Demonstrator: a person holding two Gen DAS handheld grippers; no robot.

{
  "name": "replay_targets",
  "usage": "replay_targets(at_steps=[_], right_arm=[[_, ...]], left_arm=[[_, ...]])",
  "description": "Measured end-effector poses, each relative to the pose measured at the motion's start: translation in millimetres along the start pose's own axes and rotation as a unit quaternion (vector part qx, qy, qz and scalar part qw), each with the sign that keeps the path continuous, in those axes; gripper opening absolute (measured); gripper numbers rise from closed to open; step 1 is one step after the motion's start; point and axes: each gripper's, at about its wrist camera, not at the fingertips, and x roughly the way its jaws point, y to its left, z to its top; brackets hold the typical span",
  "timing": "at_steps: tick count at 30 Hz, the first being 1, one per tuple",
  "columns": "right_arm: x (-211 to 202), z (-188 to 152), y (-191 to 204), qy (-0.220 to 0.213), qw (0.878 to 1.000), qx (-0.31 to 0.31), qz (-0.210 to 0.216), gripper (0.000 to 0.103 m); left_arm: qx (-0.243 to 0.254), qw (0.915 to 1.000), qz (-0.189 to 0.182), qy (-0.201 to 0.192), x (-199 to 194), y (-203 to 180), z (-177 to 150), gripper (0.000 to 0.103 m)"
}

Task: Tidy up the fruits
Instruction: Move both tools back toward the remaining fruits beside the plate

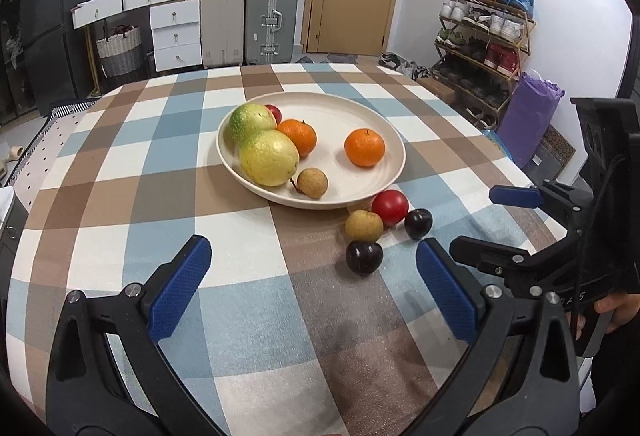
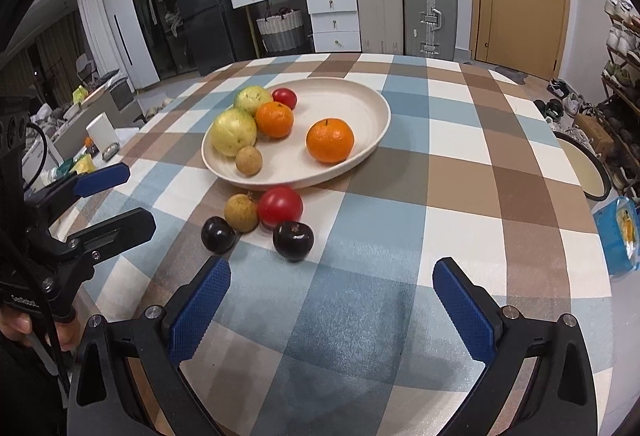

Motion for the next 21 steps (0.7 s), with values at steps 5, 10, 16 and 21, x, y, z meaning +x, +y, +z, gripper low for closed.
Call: replay_targets(at_steps=[5,10,16,21], right_arm=[[9,0,3,0.010,1.000,-0.005,0.001,0.103],[22,2,0,0.025,1.000,-0.003,-0.013,0.101],[29,3,2,0.030,1.000,-0.007,-0.001,0.097],[34,3,5,0.033,0.999,-0.013,0.010,0.091]], left_arm=[[0.001,0.9997,0.002,0.025,14,-1,-5,0.102],[0.005,0.9995,0.004,0.030,22,-2,-7,0.102],[0.003,0.9988,0.004,0.048,33,1,-8,0.102],[-0.004,0.9980,0.005,0.062,40,4,-8,0.102]])
